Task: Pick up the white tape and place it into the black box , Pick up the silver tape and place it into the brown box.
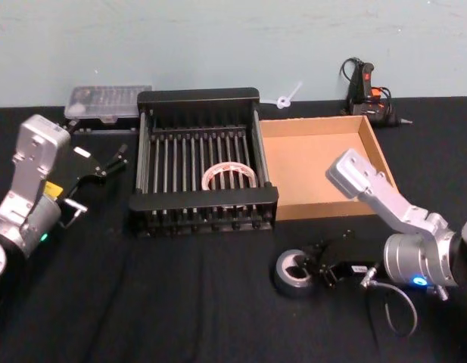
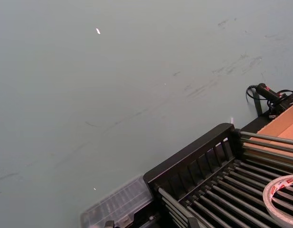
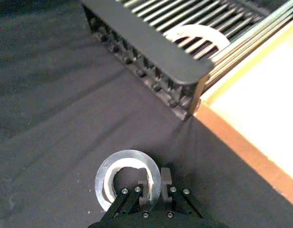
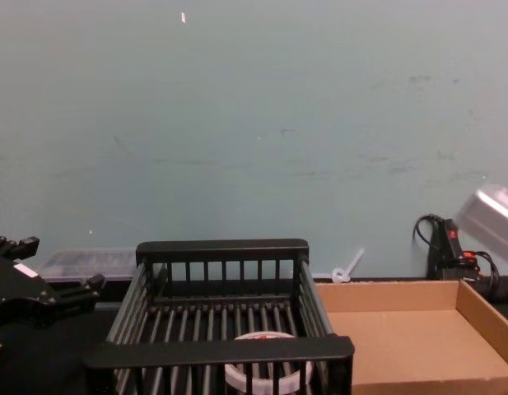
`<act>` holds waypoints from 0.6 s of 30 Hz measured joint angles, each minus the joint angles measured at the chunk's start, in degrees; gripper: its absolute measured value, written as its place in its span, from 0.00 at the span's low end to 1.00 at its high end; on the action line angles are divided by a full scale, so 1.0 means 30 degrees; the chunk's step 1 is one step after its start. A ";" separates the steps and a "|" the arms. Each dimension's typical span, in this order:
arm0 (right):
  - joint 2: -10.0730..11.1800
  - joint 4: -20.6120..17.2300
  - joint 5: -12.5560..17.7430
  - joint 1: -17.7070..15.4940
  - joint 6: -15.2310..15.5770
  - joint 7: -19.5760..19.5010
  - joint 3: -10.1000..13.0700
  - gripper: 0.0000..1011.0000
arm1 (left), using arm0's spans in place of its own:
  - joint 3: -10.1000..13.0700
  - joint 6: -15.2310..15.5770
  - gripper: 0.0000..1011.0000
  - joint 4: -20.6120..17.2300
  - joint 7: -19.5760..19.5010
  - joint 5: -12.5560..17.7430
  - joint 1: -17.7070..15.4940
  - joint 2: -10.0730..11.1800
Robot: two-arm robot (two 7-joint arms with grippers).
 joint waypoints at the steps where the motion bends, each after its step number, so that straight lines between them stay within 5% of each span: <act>1: -0.0020 -0.0052 0.0080 -0.0011 -0.0027 -0.0108 0.0165 0.17 | 0.0000 0.0000 0.99 -0.0001 0.0000 0.0000 0.0000 0.0000; 18: -0.1183 0.1164 0.0318 0.1114 -0.0695 -0.2252 0.2272 0.17 | 0.0000 -0.0001 0.99 0.0000 0.0000 0.0001 0.0000 0.0000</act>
